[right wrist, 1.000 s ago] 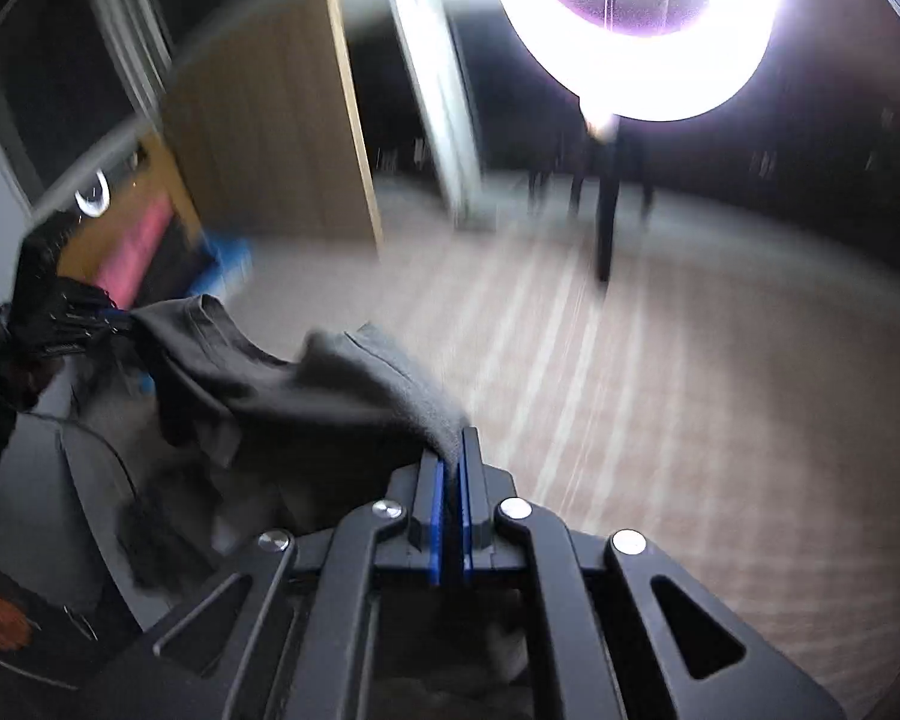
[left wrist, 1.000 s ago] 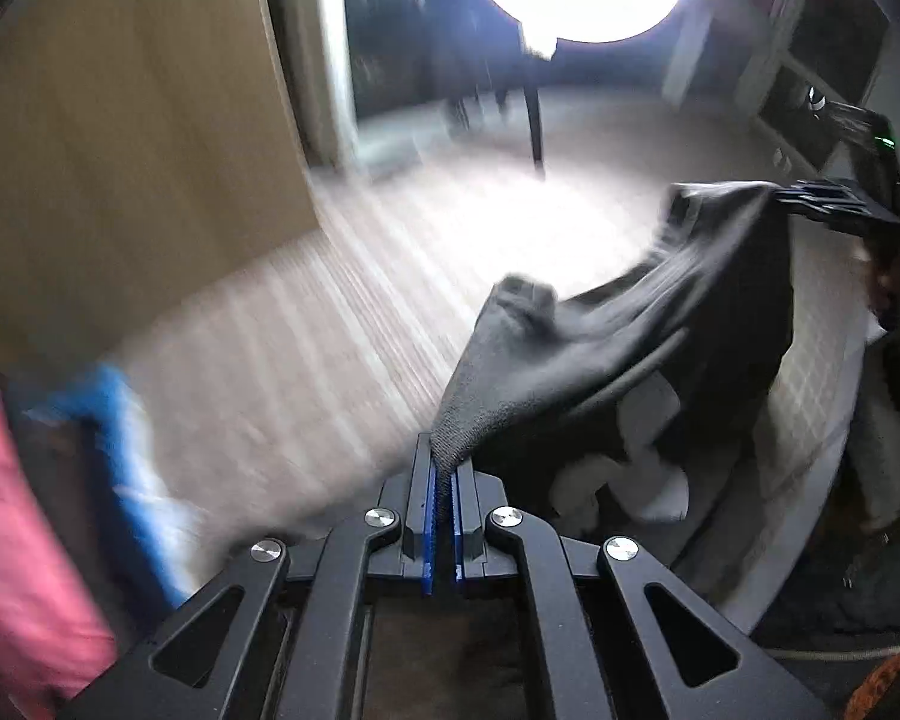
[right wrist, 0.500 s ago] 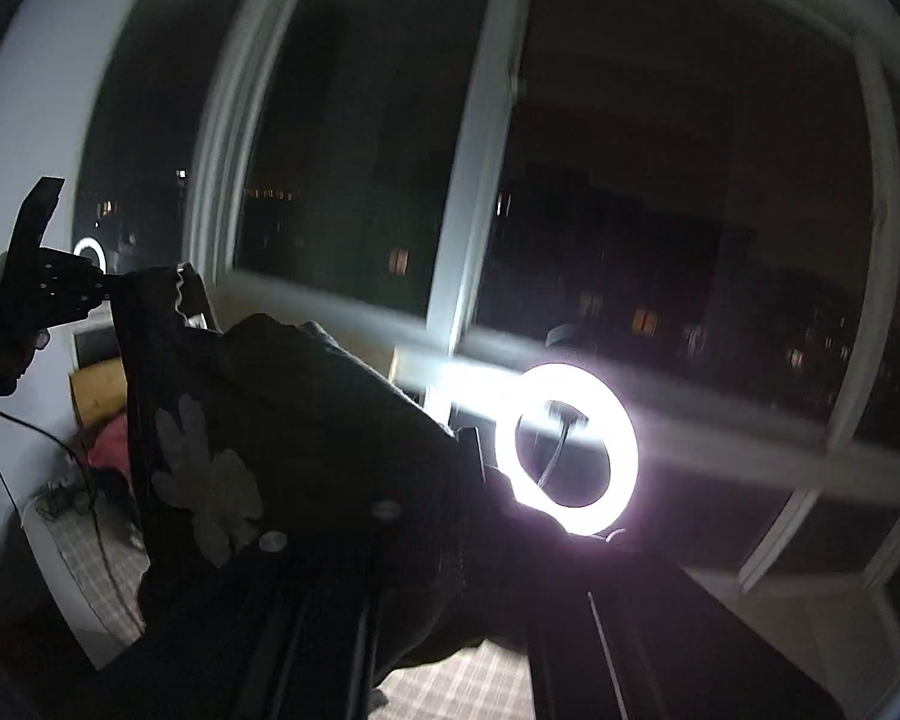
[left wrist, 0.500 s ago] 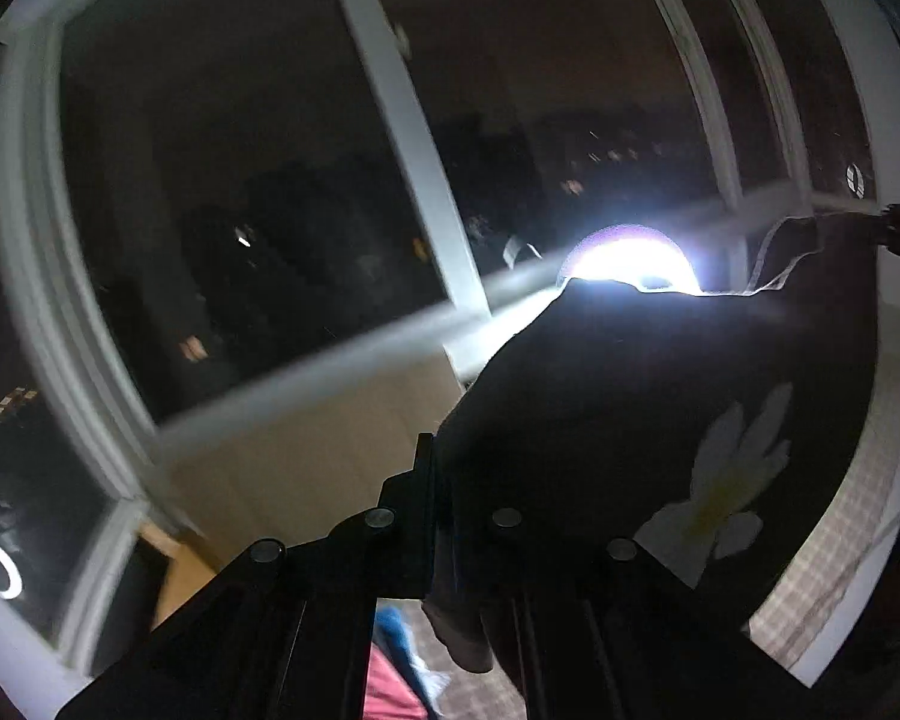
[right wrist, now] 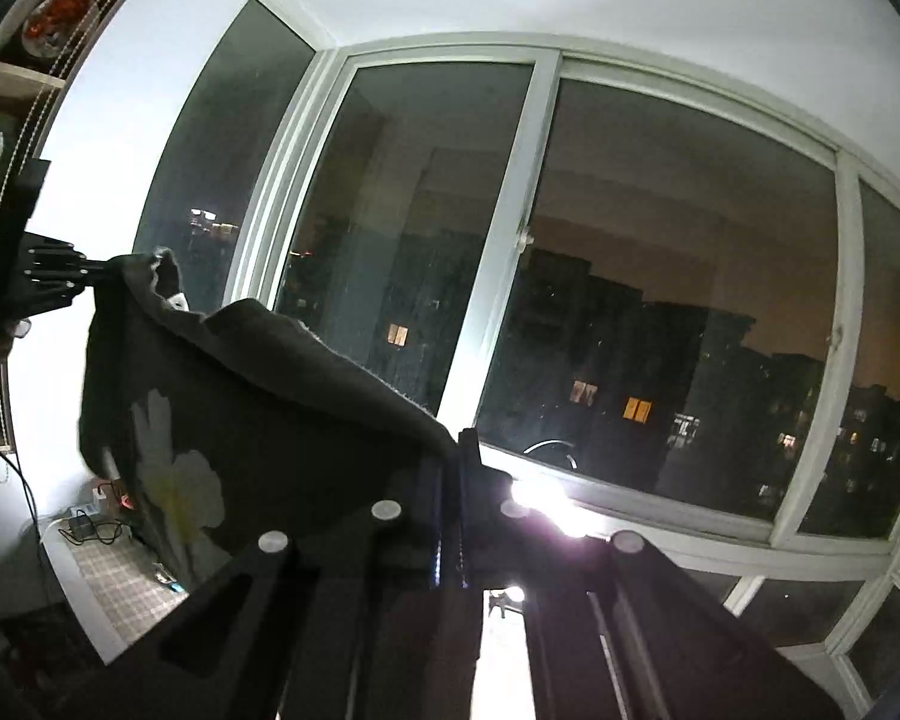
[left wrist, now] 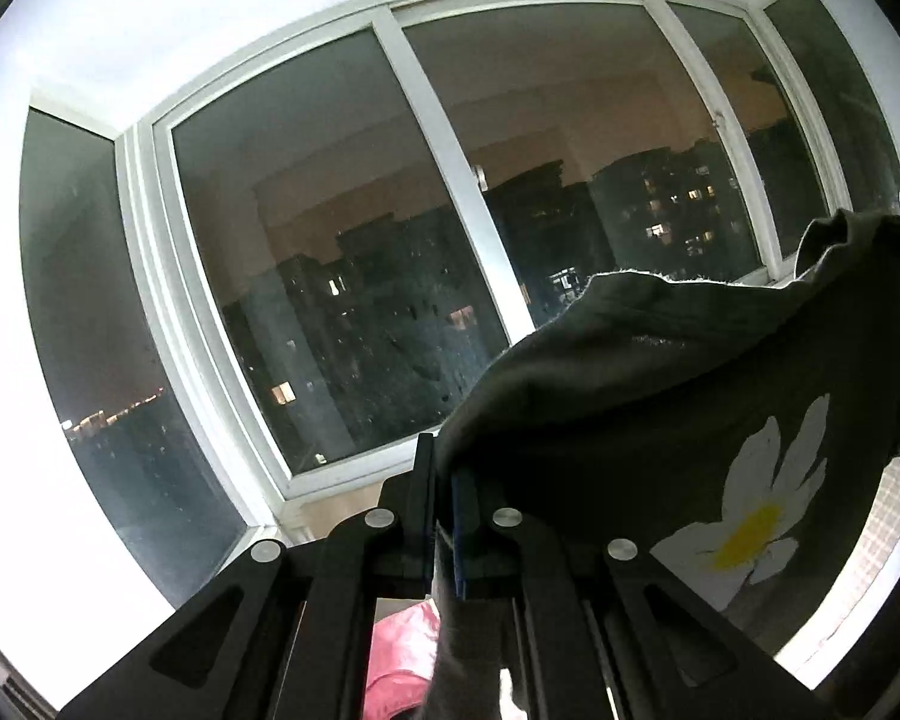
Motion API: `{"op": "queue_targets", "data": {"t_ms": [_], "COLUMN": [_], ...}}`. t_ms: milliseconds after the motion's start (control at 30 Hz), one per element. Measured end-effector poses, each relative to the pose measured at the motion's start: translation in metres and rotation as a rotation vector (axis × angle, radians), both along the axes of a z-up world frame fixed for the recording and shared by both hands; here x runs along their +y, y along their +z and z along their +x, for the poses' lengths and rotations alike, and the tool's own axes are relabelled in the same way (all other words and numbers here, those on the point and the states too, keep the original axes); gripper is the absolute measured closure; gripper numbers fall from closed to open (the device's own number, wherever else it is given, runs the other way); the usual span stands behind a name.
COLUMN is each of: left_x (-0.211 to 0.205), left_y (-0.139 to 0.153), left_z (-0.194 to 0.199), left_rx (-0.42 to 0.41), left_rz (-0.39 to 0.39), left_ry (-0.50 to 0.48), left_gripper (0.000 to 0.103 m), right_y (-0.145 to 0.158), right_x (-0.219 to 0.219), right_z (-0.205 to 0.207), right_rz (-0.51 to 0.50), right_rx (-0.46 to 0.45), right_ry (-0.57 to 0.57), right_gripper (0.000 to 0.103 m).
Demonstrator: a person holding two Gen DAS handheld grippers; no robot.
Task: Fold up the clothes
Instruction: 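Lift the sweatshirt up by the shoulders with both grippers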
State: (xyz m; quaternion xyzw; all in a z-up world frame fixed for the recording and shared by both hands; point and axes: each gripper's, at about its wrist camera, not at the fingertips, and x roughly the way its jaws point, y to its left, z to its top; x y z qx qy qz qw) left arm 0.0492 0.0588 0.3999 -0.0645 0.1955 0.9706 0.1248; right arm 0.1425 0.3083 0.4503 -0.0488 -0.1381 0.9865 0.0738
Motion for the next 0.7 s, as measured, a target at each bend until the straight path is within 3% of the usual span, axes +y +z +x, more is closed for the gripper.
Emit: {"op": "queue_targets", "data": {"t_ms": [200, 400, 600, 700], "left_x": [0.016, 0.047, 0.087, 0.114], "left_y": [-0.018, -0.075, -0.168, -0.236], "left_z": [-0.022, -0.126, -0.256, -0.319], "left_rx": [-0.070, -0.203, -0.327, -0.419], "left_rz": [-0.040, -0.096, -0.148, -0.192], "left_ry": [-0.023, -0.046, -0.054, -0.072], "left_gripper": [0.099, 0.098, 0.098, 0.098], "right_y": [-0.013, -0.062, -0.147, -0.207], "right_x": [0.012, 0.055, 0.102, 0.120], "right_z": [-0.037, -0.133, -0.265, -0.331], "right_rz": [0.028, -0.003, 0.044, 0.100], "right_rx": [-0.064, -0.189, -0.342, -0.420], "right_ry": [-0.051, -0.121, -0.264, -0.355], "right_gripper": [0.099, 0.099, 0.099, 0.099]}}
